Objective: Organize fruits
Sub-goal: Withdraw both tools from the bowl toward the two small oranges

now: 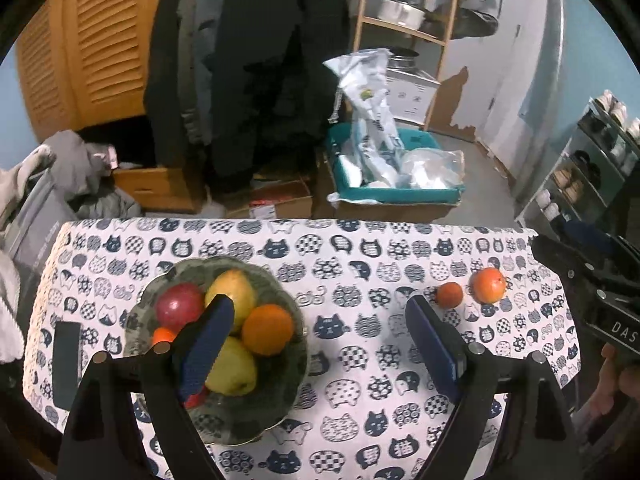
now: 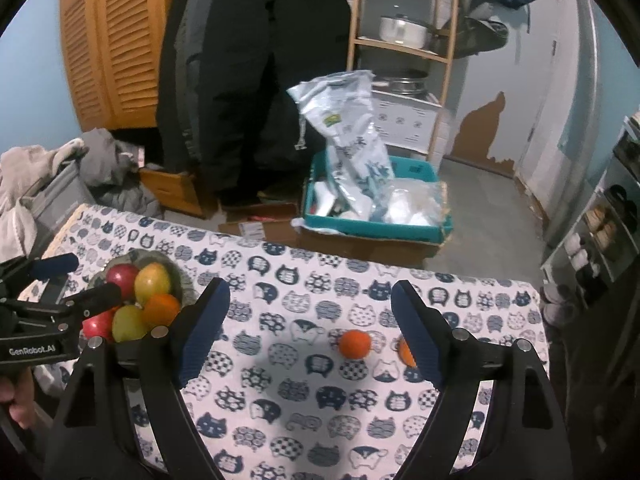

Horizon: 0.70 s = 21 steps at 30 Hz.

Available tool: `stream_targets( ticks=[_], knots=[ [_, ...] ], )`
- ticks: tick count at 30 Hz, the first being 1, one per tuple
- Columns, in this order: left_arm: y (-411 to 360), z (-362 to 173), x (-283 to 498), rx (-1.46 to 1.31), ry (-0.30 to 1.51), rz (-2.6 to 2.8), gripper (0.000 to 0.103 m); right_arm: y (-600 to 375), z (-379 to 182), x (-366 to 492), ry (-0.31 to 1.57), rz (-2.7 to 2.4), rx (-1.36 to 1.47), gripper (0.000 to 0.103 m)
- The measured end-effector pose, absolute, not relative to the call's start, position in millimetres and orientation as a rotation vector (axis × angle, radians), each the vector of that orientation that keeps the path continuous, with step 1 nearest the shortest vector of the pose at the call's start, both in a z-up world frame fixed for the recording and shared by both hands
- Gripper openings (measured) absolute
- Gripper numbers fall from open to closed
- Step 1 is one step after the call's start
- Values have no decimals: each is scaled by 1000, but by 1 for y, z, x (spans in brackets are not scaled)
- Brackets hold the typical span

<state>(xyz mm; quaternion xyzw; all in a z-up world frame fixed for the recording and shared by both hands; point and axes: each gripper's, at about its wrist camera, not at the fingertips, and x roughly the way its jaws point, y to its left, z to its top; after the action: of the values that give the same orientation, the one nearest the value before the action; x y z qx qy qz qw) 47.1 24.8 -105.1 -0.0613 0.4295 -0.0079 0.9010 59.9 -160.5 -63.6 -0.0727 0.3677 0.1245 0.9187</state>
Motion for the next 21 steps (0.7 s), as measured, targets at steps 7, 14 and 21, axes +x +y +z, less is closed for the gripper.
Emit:
stream_targets(
  ticks=[7,14,21],
  knots=[
    [-8,-105,57,-87,892,-58,89,-199,-67,60,766,195,-111,83],
    [-42,-113,70,-46,910,-94,89,-237,-76,62,792,127,-78,83],
    [-72,-122,84,-21,933,-133,89,-266,-86,65,819,79,-53,83]
  ],
)
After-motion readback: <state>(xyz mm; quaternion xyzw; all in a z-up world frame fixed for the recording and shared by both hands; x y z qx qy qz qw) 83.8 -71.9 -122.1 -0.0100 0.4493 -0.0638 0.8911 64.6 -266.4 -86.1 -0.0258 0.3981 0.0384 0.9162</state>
